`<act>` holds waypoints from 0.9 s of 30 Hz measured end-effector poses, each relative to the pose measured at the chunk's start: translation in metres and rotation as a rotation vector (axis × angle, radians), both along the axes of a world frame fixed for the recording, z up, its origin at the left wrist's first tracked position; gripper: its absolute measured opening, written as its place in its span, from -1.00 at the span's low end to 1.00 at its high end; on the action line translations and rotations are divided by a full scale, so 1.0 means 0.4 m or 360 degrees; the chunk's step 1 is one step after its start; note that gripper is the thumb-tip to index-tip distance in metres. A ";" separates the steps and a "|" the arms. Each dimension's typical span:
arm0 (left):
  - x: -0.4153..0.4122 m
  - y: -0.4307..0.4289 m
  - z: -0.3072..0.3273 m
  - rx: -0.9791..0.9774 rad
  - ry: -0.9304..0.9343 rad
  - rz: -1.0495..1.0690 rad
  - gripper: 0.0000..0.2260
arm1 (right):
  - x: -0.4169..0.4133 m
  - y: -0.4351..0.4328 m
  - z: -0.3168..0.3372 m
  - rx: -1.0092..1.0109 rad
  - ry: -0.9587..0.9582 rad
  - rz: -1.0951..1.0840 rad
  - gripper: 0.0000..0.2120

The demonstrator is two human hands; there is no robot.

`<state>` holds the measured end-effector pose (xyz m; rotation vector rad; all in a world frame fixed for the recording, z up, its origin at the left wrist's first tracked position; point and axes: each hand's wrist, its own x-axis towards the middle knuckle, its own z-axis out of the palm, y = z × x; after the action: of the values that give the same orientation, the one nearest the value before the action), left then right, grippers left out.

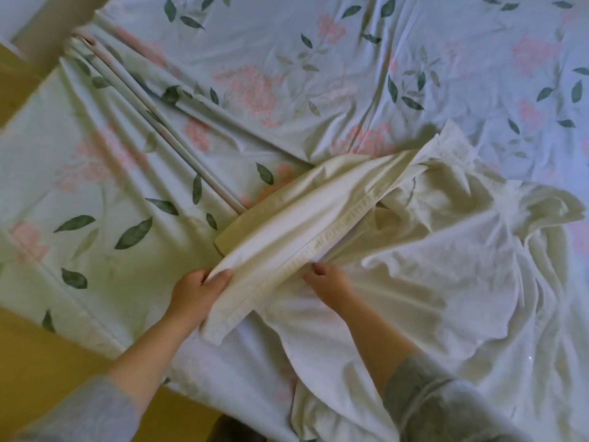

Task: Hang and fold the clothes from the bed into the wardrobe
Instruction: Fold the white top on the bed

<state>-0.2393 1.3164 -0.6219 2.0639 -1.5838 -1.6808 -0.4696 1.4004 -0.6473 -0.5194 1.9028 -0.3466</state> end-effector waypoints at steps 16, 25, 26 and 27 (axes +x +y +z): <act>-0.029 0.045 0.143 0.0654 0.0505 0.0414 -0.87 | 0.017 0.054 0.076 -0.0324 -0.0509 -0.0981 -0.79; -0.059 0.069 0.256 0.0671 0.0656 0.0499 -0.84 | -0.092 -0.054 0.268 -0.0760 -0.0317 -0.1344 -0.93; -0.074 0.080 0.266 0.0691 0.0700 0.0521 -0.82 | -0.115 -0.036 0.300 -0.0854 -0.0131 -0.1244 -0.89; -0.090 0.094 0.277 0.0726 0.0753 0.0510 -0.79 | -0.141 -0.013 0.334 -0.0935 0.0037 -0.1176 -0.86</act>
<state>-0.2752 1.3539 -0.5113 1.7446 -0.7407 -2.3134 -0.5260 1.3954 -0.5135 -0.1654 1.9488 -1.4083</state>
